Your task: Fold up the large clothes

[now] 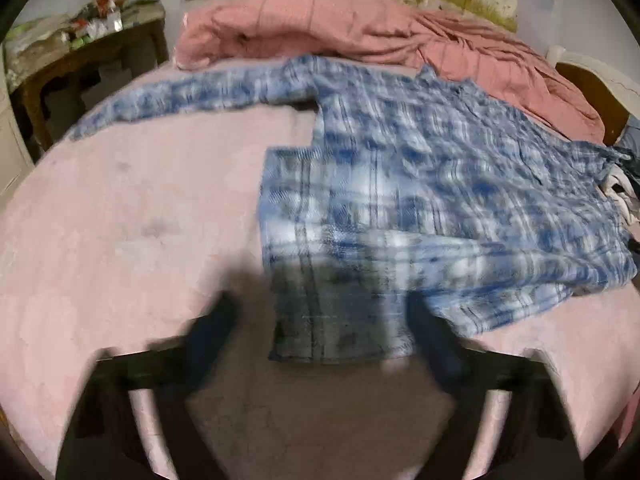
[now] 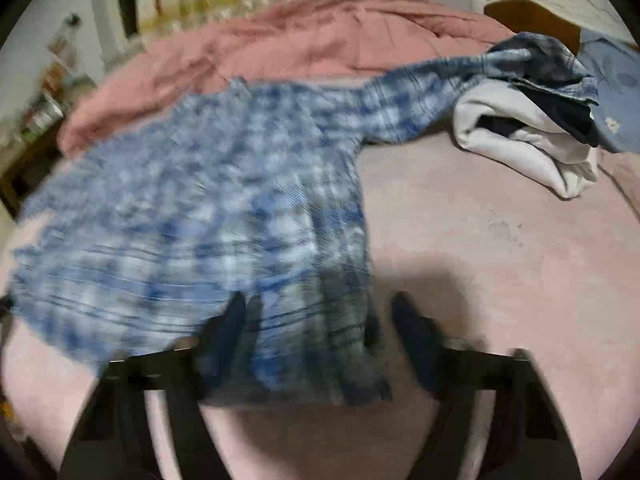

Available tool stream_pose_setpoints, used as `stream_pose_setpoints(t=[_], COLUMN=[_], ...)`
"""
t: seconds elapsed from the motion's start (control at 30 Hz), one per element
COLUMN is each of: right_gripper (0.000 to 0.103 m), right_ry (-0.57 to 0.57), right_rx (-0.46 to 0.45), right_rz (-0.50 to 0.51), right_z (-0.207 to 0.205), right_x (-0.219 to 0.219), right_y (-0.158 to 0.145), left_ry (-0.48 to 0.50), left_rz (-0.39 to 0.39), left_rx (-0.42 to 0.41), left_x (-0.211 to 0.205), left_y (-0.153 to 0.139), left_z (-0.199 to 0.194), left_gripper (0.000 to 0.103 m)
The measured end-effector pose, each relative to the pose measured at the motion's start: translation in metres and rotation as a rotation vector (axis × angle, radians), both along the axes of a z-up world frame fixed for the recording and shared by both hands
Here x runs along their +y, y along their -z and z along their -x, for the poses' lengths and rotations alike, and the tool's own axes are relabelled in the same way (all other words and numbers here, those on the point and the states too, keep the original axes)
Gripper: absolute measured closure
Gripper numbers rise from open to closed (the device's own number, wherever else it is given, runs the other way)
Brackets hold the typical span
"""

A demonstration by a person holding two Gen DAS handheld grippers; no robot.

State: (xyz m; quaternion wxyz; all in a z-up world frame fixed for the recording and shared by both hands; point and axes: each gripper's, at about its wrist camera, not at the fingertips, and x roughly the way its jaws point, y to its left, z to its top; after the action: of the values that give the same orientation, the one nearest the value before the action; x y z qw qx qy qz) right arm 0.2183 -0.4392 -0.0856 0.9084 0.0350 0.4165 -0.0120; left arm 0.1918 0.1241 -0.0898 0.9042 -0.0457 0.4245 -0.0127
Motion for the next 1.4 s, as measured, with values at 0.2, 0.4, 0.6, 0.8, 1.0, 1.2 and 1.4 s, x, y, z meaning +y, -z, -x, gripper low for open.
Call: stream_pose_setpoints(t=[0.2, 0.4, 0.6, 0.8, 1.0, 1.2, 1.4], right_gripper=[0.098, 0.102, 0.102, 0.035, 0.033, 0.101, 0.101], right_ry=[0.07, 0.21, 0.178, 0.039, -0.062, 0.019, 0.102], right_rx=[-0.18, -0.148, -0.099, -0.196, -0.076, -0.139, -0.227], right_rz=[0.032, 0.215, 0.142, 0.003, 0.032, 0.095, 0.103], right_z=[0.026, 0.031, 0.038, 0.029, -0.029, -0.031, -0.025], right_x=[-0.007, -0.014, -0.039, -0.021, 0.008, 0.005, -0.02], right_y=[-0.028, -0.033, -0.005, -0.035, -0.023, -0.02, -0.052], left_ry=[0.037, 0.007, 0.044, 0.048, -0.013, 0.028, 0.088], left_rz=[-0.016, -0.057, -0.14, -0.087, -0.037, 0.026, 0.059], left_rx=[-0.156, -0.117, -0.113, -0.232, -0.078, -0.154, -0.256], left_x=[-0.001, 0.008, 0.0, -0.007, 0.003, 0.007, -0.004], left_y=[-0.034, -0.039, -0.01, -0.043, -0.026, -0.027, -0.059], left_z=[0.027, 0.019, 0.021, 0.015, -0.037, -0.034, -0.032], left_gripper=[0.096, 0.096, 0.056, 0.02, 0.024, 0.1, 0.099])
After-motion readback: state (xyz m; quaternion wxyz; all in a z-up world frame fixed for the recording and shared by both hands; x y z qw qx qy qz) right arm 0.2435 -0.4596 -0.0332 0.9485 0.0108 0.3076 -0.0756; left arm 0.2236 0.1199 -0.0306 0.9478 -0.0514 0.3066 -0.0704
